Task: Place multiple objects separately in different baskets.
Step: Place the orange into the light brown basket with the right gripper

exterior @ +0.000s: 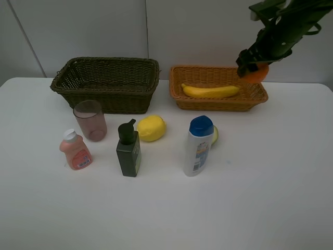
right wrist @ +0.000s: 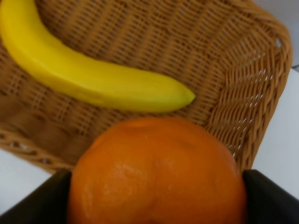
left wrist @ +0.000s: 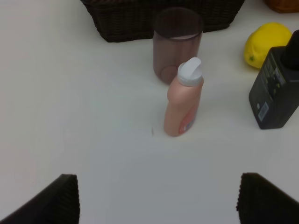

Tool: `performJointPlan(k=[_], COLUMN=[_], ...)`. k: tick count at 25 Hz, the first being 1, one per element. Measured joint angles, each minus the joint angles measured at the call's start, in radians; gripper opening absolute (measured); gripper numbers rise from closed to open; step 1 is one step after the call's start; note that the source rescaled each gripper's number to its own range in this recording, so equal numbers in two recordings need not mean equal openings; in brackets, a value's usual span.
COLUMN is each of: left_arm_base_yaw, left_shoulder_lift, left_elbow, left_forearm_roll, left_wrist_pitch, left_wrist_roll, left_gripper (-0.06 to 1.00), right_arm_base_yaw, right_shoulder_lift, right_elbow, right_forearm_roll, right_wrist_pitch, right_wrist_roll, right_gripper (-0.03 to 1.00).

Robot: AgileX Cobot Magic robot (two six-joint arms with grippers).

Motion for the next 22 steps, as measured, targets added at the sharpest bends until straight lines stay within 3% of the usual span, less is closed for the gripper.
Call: performJointPlan(k=[9, 22], left_arm_base_yaw=[0.0, 0.0], left_shoulder_lift=[0.0, 0.0], left_elbow=[0.0, 0.0], left_forearm_roll=[0.0, 0.0], left_wrist_pitch=[0.0, 0.0], left_wrist_roll=[0.0, 0.0], left_gripper=[0.9, 0.9], right_arm_base_yaw=[-0.058, -0.058], right_shoulder_lift=[0.195, 0.35], right_elbow=[-0.203, -0.252], right_forearm_roll=[0.042, 0.094], right_wrist_pitch=[-0.029, -0.104], right_wrist_roll=[-0.001, -0.005], right_gripper=[0.6, 0.6])
